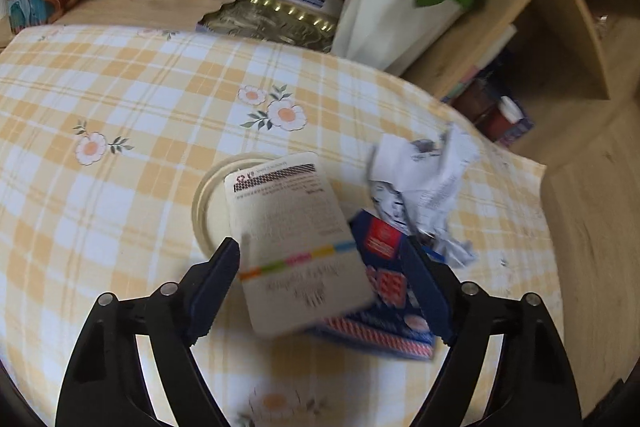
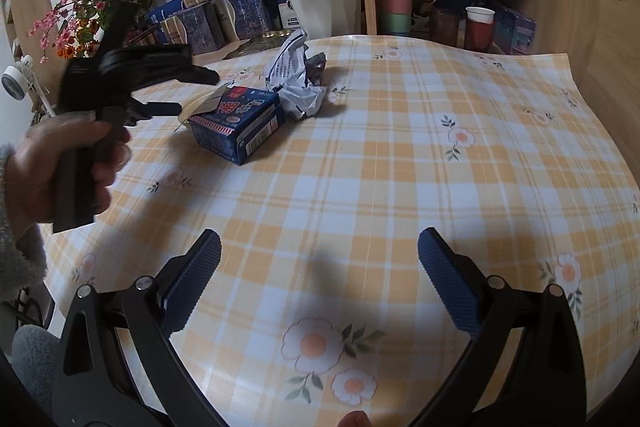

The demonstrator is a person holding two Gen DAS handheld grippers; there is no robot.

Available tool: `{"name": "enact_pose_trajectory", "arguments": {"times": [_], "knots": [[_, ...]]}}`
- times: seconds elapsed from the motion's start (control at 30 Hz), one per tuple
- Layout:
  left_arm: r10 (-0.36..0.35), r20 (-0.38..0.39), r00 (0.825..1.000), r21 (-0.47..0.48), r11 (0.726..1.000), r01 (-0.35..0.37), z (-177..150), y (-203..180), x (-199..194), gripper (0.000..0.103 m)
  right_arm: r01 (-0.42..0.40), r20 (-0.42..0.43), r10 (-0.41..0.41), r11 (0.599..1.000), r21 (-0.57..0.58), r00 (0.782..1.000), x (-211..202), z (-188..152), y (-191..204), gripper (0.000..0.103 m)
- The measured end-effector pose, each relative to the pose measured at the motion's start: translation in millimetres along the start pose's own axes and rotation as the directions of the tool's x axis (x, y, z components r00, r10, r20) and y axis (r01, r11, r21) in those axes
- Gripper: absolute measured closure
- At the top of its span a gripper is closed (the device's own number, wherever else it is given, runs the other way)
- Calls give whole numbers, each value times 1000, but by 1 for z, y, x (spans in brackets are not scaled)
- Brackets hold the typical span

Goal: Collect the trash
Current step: 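Grasp the white printed paper card with the left gripper, then grasp the crumpled white tissue with the right gripper while the left gripper holds the card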

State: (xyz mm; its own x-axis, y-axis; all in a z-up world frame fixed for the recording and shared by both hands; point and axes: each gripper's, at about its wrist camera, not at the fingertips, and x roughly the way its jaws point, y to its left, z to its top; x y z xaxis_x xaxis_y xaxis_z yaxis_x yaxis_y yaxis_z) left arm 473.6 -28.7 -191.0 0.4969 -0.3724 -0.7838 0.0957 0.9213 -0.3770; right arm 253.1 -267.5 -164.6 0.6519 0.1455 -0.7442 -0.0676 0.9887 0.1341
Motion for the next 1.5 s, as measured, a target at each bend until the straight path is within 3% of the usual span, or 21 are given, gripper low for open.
{"name": "enact_pose_trajectory", "arguments": {"times": [0.13,0.23,0.3,0.4,0.57,0.7,0.73,0.77,0.8,1.1,1.13,1.17,1.2,1.27,1.33,1.37,1.47,1.5], "knots": [[56,-10,998,-3,998,-56,5,7,18,23,-3,-4,3,1000,-7,1000,6,4,0,6],[50,3,999,6,999,-50,9,10,20,23,-11,-4,11,1000,-11,1000,11,8,1,6],[11,0,1000,25,1000,-11,8,12,18,37,-21,5,21,1000,-12,1000,12,13,2,6],[2,4,1000,67,998,-2,7,10,13,44,-38,19,38,999,-10,999,14,23,2,6],[-46,-3,999,56,997,46,-1,19,0,52,-48,41,48,999,-9,998,21,45,0,6],[-58,41,997,69,996,55,-8,24,-26,54,-29,66,33,998,-51,997,37,75,3,6],[-61,53,997,71,996,57,-8,26,-33,57,-16,73,20,998,-55,997,43,83,4,6],[-65,60,996,74,995,60,-9,27,-38,99,-11,82,16,998,-56,996,53,95,4,6],[-32,56,998,71,997,28,-9,29,-43,102,-16,85,20,999,-52,996,62,104,4,6],[-55,41,998,21,998,54,-17,62,-50,99,-10,38,10,1000,-2,999,134,171,21,6],[-52,48,997,21,998,51,-16,63,-50,95,-12,36,12,1000,0,999,137,172,22,6],[-52,53,997,19,998,52,-15,65,-51,79,-15,25,15,1000,-2,1000,144,175,26,6],[-54,67,996,16,998,53,-14,66,-53,55,-14,12,14,1000,-9,1000,149,175,29,6],[-48,99,994,25,999,46,-12,67,-58,44,-2,-11,2,1000,-31,1000,159,176,34,6],[-29,105,994,64,998,23,-9,66,-58,43,12,-39,-14,999,-51,999,170,176,37,8],[-21,100,995,95,995,11,-9,65,-57,42,14,-50,-17,999,-47,999,174,175,37,10],[18,80,997,207,978,-34,-10,59,-50,37,-9,-97,10,1000,3,995,182,174,32,33],[39,76,996,262,963,-57,-13,56,-47,34,-32,-104,33,999,11,994,182,173,30,52]]}}
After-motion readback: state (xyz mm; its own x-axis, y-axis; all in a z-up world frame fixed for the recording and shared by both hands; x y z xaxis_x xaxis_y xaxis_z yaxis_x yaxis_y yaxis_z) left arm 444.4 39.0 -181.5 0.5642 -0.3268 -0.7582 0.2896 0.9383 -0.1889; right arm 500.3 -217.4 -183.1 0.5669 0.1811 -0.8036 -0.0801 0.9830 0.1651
